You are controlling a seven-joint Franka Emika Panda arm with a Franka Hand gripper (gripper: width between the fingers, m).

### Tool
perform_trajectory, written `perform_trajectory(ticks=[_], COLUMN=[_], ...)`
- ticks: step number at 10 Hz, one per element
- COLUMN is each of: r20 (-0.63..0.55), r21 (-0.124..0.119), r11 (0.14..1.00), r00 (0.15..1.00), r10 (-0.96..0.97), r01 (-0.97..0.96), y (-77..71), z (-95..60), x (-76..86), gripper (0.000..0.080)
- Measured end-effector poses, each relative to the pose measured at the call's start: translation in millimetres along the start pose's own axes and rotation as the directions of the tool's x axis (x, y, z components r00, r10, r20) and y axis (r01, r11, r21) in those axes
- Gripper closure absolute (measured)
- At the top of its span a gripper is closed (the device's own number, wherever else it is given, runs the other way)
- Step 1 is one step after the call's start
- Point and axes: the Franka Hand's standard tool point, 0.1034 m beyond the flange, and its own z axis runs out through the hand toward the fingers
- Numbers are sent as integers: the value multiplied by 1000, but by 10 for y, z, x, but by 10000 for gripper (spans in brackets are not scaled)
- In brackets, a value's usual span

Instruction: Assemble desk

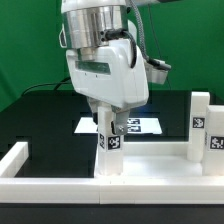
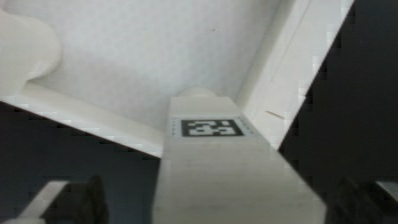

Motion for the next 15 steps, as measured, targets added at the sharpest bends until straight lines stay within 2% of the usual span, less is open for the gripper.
perform_trajectory(ticks=[1, 2, 4, 8, 9, 10, 11, 15], r20=[-7, -26, -46, -46, -42, -37, -1, 1], r21=[-8, 4, -2, -4, -31, -30, -40, -53], r11=[981, 967, 937, 932, 820, 714, 572, 409], r00=[981, 967, 936, 931, 819, 713, 572, 410], r10=[-195, -254, -349, -362, -572, -700, -820, -912], r01=[195, 254, 349, 362, 571, 700, 820, 911], y=[20, 44, 70, 73, 40, 1, -15, 2], z=[-5, 4, 15, 23, -21, -69, -92, -85], x=[21, 68, 83, 82, 13, -50, -116, -45], gripper=[151, 151, 150, 150, 150, 150, 150, 150])
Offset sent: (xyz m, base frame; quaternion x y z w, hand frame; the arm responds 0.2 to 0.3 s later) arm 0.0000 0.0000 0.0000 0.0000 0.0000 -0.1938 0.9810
